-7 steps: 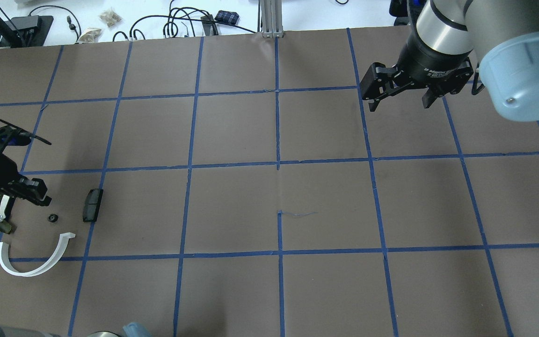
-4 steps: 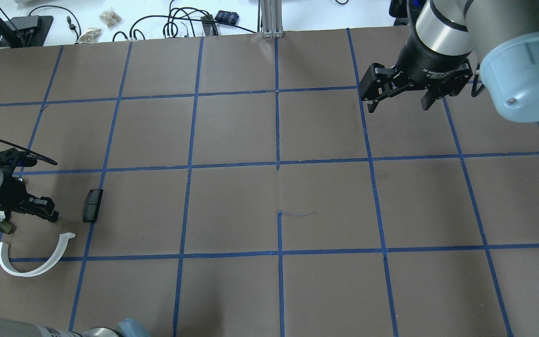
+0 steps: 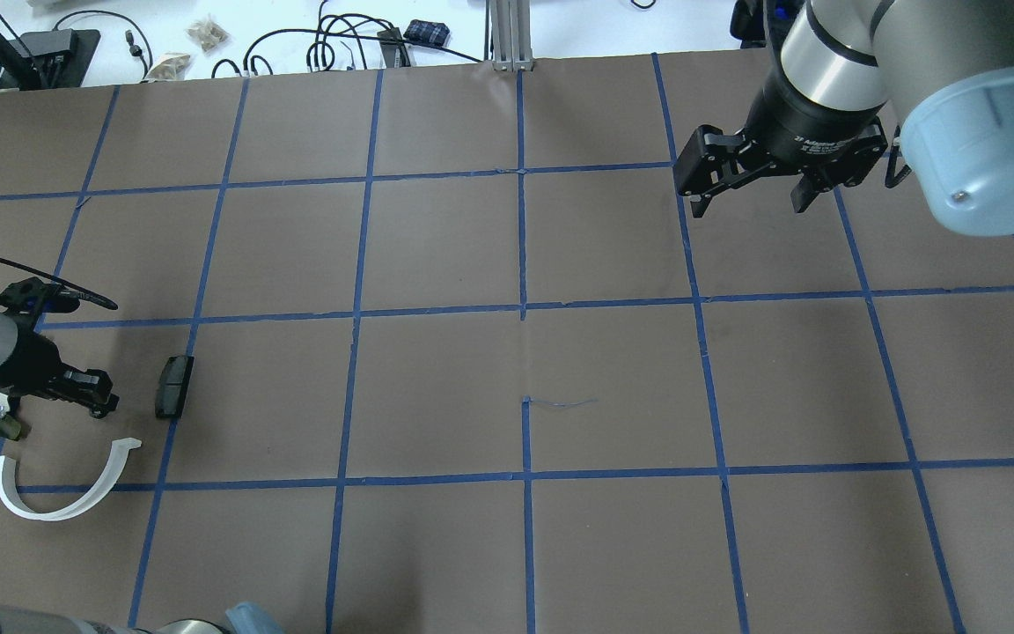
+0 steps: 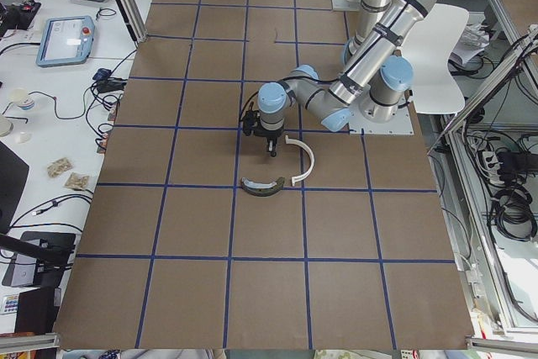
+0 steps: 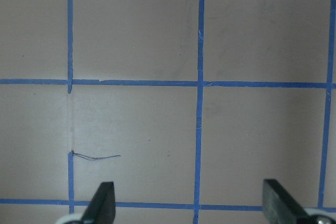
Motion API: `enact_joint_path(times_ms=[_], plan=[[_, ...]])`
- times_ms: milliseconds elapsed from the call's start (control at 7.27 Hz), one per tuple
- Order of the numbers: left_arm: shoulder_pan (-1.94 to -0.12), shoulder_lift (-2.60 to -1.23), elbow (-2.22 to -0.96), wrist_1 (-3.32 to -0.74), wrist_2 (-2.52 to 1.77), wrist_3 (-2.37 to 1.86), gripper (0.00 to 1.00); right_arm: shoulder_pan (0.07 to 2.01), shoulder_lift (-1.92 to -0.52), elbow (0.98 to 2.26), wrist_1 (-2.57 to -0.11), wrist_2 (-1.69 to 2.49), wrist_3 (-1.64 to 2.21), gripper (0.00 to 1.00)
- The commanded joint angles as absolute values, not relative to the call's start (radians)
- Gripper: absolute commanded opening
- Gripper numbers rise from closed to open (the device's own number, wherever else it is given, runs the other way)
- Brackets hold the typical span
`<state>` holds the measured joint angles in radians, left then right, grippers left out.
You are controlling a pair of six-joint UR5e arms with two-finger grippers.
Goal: Place bearing gear from tray to pile
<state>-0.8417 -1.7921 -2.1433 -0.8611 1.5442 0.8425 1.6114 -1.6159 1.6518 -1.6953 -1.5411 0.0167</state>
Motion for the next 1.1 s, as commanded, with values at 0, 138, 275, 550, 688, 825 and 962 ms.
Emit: enact_joint_path(times_ms=[0, 138, 275, 550, 688, 825, 962], plan=[[-0.848, -1.804, -2.145, -0.853, 1.542, 0.835, 0.56, 1.609, -1.615, 1.654, -1.695, -1.542, 0.015, 1.0], [-0.86, -1.793, -2.135, -0.851, 1.542, 0.816, 0.7, 1.612, -1.617, 1.655, -1.698, -1.539, 0.015, 1.0], [-0.886, -1.763, -2.131, -0.865, 1.546, 0.783, 0.75, 1.612, -1.617, 1.654, -1.697, -1.54, 0.015, 1.0], [-0.964, -1.682, -2.061, -0.947, 1.549, 0.76, 0.81, 1.612, -1.617, 1.654, -1.695, -1.54, 0.015, 1.0], [-1.053, -1.631, -1.961, -1.138, 1.548, 0.647, 0.81, 1.611, -1.617, 1.654, -1.703, -1.539, 0.015, 1.0], [-1.151, -1.6, -1.844, -1.275, 1.548, 0.494, 0.81, 1.611, -1.617, 1.654, -1.698, -1.54, 0.015, 1.0], [-1.284, -1.589, -1.727, -1.407, 1.549, 0.29, 0.81, 1.612, -1.617, 1.655, -1.7, -1.539, 0.015, 1.0]])
